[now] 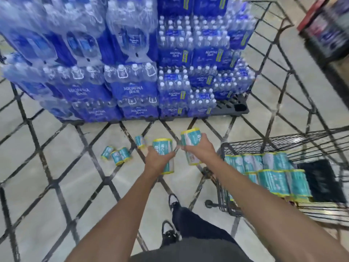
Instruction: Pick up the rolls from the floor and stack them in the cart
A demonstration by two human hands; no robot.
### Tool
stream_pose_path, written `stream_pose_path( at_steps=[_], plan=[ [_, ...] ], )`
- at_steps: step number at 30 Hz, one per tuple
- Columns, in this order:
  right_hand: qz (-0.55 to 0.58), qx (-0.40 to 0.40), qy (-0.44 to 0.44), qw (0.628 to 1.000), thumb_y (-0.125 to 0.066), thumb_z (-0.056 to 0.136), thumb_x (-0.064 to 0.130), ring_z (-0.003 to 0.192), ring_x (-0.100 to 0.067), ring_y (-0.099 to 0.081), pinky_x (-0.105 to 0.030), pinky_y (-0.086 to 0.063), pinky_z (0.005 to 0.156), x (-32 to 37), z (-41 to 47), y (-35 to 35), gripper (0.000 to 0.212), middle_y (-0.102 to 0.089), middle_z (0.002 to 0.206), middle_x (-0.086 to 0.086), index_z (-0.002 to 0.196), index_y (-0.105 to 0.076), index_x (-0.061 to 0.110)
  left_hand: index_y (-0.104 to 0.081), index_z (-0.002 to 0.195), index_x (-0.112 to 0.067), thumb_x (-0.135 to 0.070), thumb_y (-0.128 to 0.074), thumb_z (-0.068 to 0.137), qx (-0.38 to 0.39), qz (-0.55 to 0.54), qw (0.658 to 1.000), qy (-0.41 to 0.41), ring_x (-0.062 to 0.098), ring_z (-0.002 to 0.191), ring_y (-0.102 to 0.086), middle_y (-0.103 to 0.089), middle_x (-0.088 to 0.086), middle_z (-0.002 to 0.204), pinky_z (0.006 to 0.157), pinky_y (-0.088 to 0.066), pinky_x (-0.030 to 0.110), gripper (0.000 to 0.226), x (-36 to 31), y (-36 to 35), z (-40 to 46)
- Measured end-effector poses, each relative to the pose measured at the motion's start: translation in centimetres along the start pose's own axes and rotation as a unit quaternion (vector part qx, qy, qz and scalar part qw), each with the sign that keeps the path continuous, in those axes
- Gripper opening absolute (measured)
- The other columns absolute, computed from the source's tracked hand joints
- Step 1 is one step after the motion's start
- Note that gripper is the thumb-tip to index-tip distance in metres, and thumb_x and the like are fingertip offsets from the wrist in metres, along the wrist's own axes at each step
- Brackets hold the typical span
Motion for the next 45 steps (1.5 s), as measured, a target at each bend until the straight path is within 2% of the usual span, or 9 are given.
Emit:
stream_pose_path(
  at_steps=[8,18,22,28,31,36,40,43,45],
  plan=[
    [0.061,-0.058,-0.039,0.996,-0.095,0.061,0.035,0.1,-0.024,-0.067,-0.043,-0.058,0.088,-8.8,-5.4,11.5,0.076,-0.068,0.112,-0.008,0.12,-0.052,0.015,-0.043,0.119,-0.013,-0.043,-0.086,0.071,0.031,-0.005,1.0,-0.004,0.024,0.094,-0.062,-0.06,0.006,0.108,0.074,-0.05,0.033,0.071,-1.0,-9.2,-8.1],
    [0.109,-0.053,-0.082,0.989,-0.09,0.073,0.038,0.119,-0.027,-0.057,-0.043,-0.05,0.102,-24.5,-7.1,27.9,0.099,-0.053,0.145,-0.009,0.149,-0.033,0.011,-0.047,0.106,-0.02,-0.04,-0.092,0.061,0.035,-0.051,0.998,0.005,0.025,0.091,-0.069,-0.065,0.007,0.104,0.078,-0.062,0.044,0.066,-3.9,-28.2,-16.3],
    [0.118,-0.044,-0.109,0.986,-0.092,0.057,0.052,0.134,-0.032,-0.052,-0.049,-0.047,0.108,-30.9,-7.3,33.9,0.126,-0.049,0.15,-0.007,0.157,-0.024,0.015,-0.051,0.112,-0.02,-0.049,-0.091,0.055,0.057,-0.048,0.997,0.022,0.023,0.089,-0.072,-0.069,0.004,0.101,0.078,-0.062,0.045,0.077,-3.9,-34.8,-19.1],
    [0.16,-0.023,-0.13,0.978,-0.089,0.01,0.075,0.119,-0.029,-0.065,-0.052,-0.055,0.098,-43.7,0.3,37.0,0.154,-0.062,0.139,-0.002,0.146,-0.036,0.027,-0.056,0.114,-0.021,-0.058,-0.09,0.034,0.081,-0.034,0.994,0.061,0.025,0.086,-0.075,-0.073,0.006,0.103,0.073,-0.063,0.048,0.095,-1.5,-41.5,-18.7],
    [0.151,-0.038,-0.154,0.976,-0.093,0.013,0.069,0.115,-0.029,-0.066,-0.05,-0.056,0.097,-42.7,-0.6,39.1,0.147,-0.065,0.132,-0.005,0.142,-0.041,0.022,-0.051,0.115,-0.022,-0.059,-0.091,0.039,0.089,-0.026,0.992,0.088,0.028,0.087,-0.074,-0.072,0.007,0.105,0.076,-0.062,0.051,0.093,-1.2,-43.9,-18.2],
    [0.141,-0.048,-0.18,0.972,-0.095,0.059,0.041,0.107,-0.026,-0.064,-0.048,-0.054,0.097,-38.9,0.4,42.4,0.091,-0.064,0.116,-0.003,0.131,-0.044,0.016,-0.042,0.13,-0.017,-0.057,-0.09,0.053,0.089,-0.02,0.99,0.111,0.032,0.102,-0.069,-0.065,0.013,0.118,0.087,-0.059,0.053,0.1,-3.4,-48.1,-15.7],
    [0.122,-0.044,-0.194,0.972,-0.092,0.065,0.044,0.131,-0.031,-0.053,-0.05,-0.048,0.107,-38.4,6.1,43.8,0.112,-0.05,0.146,-0.007,0.152,-0.029,0.013,-0.037,0.142,-0.025,-0.079,-0.081,0.019,0.081,-0.003,0.988,0.131,0.036,0.114,-0.064,-0.059,0.014,0.133,0.09,-0.056,0.055,0.141,-1.6,-52.4,-8.1],
    [0.118,-0.046,-0.198,0.972,-0.09,0.044,0.054,0.122,-0.03,-0.059,-0.051,-0.052,0.104,-38.0,11.1,44.3,0.122,-0.056,0.138,-0.008,0.145,-0.035,0.014,-0.036,0.145,-0.014,-0.072,-0.08,0.034,0.076,0.011,0.988,0.135,0.034,0.113,-0.064,-0.06,0.014,0.132,0.093,-0.056,0.052,0.132,-4.9,-54.1,-6.0],
    [0.113,-0.042,-0.199,0.973,-0.092,0.051,0.048,0.115,-0.028,-0.062,-0.05,-0.054,0.1,-37.9,14.3,44.3,0.111,-0.06,0.13,-0.007,0.141,-0.037,0.014,-0.04,0.141,-0.009,-0.062,-0.085,0.053,0.073,0.028,0.989,0.125,0.031,0.111,-0.064,-0.062,0.012,0.128,0.095,-0.056,0.047,0.112,-7.1,-55.6,-4.6]
  ],
)
Point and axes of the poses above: each hand's wrist, its own z-axis towards the middle knuckle, its own y-axis out of the back of the hand, x = y × z, the point moved 7 cm from there along z, towards the middle knuckle
